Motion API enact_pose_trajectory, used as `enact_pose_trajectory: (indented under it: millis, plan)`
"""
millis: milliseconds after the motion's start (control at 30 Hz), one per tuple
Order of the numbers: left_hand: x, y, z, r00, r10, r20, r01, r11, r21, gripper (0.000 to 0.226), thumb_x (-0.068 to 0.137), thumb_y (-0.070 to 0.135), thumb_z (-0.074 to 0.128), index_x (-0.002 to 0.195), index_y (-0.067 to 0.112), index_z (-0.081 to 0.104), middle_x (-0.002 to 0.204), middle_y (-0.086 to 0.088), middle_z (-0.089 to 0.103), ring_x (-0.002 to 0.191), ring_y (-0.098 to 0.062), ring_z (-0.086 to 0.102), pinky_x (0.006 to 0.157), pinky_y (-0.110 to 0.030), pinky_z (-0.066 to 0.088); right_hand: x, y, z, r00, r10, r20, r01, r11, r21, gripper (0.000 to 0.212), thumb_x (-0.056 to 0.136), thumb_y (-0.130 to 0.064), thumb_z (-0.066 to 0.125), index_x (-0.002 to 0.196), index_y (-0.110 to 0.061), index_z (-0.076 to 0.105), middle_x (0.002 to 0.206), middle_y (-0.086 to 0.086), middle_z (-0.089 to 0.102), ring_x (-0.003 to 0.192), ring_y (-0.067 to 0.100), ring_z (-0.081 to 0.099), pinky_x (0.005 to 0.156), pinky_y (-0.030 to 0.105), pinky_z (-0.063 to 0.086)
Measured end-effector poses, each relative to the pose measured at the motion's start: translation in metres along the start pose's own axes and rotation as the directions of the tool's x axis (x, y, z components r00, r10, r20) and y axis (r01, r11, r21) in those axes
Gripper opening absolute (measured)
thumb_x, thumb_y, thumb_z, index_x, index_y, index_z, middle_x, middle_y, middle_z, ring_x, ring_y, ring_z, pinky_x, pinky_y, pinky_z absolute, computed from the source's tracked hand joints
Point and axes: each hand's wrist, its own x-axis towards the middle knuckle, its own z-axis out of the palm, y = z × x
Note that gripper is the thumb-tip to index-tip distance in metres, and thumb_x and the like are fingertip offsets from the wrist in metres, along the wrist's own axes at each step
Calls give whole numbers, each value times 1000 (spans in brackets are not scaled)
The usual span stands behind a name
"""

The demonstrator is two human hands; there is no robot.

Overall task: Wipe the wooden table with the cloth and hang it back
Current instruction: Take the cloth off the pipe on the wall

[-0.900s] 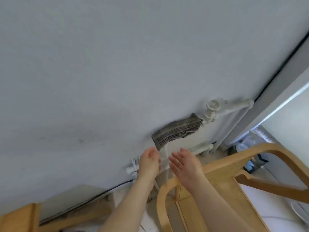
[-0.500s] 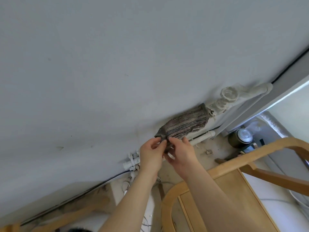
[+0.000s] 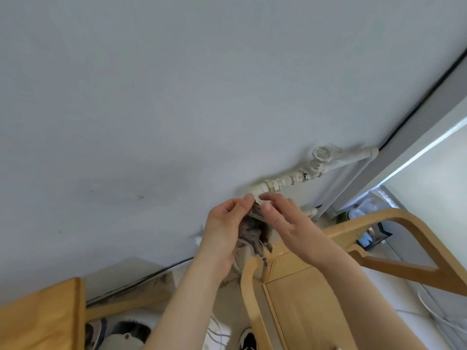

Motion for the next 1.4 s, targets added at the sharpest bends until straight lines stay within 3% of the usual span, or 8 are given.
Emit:
enact_pose_trajectory:
  millis: [333,467,767,900,1000,1100,1200,1401]
  plan:
    - [-143,33,-27,964,222,147,-224,975,-1,21,64,3,72,84,8,68,77,-13,71,65,-22,67,61,-28,55,-101,-38,0,992,38,116,-111,685,720,37,104,-23,41,119,3,62,110,20,71,103,33,68,90,48,53]
    - [-196,32,-50,928,373,14,-373,927,29,20,65,4,73,85,6,68,78,-12,72,65,-20,68,64,-28,56,-131,-56,0,996,17,89,-82,584,807,33,104,-8,38,123,-22,60,103,11,73,85,25,72,70,42,60]
    - [-304,7,-77,929,368,-33,-365,928,72,22,88,10,59,109,5,53,82,-16,64,71,-27,62,65,-37,55,-174,-109,43,987,-155,-52,159,842,515,48,95,2,35,76,-17,75,91,13,66,77,23,60,69,36,51]
    - [-343,-6,-105,889,429,-161,-388,892,231,14,94,12,56,106,19,56,93,-24,64,75,-28,63,66,-39,54,-197,-129,80,938,-330,107,303,930,210,23,94,-23,56,86,-26,77,100,-6,70,92,10,63,87,32,49]
    - [-373,-14,-133,849,498,-176,-381,809,447,7,94,19,58,99,21,62,98,-22,63,76,-20,60,68,-36,50,-212,-142,106,772,-368,518,504,851,-146,43,78,-48,75,118,-36,65,116,-15,61,109,2,56,95,21,44]
    - [-408,-24,-164,858,470,-205,-257,740,621,14,87,34,66,90,20,70,87,-2,69,76,-11,62,73,-27,49,-221,-145,140,607,-210,767,736,512,-443,50,76,-44,78,121,-28,63,114,-7,58,107,10,55,95,24,44]
    - [-443,-40,-199,923,335,-189,-128,730,671,25,73,43,77,87,23,70,85,2,68,74,-7,57,70,-21,44,-223,-143,180,551,-198,811,806,377,-456,33,84,-45,70,81,-13,65,92,13,61,86,27,60,81,39,49]
    - [-493,-88,-278,925,244,-293,27,726,687,20,70,35,83,81,23,71,79,5,68,66,-7,60,62,-29,47,-247,-139,253,500,-147,854,666,696,-270,32,84,-36,72,55,-26,62,105,-10,60,96,6,59,90,28,42]
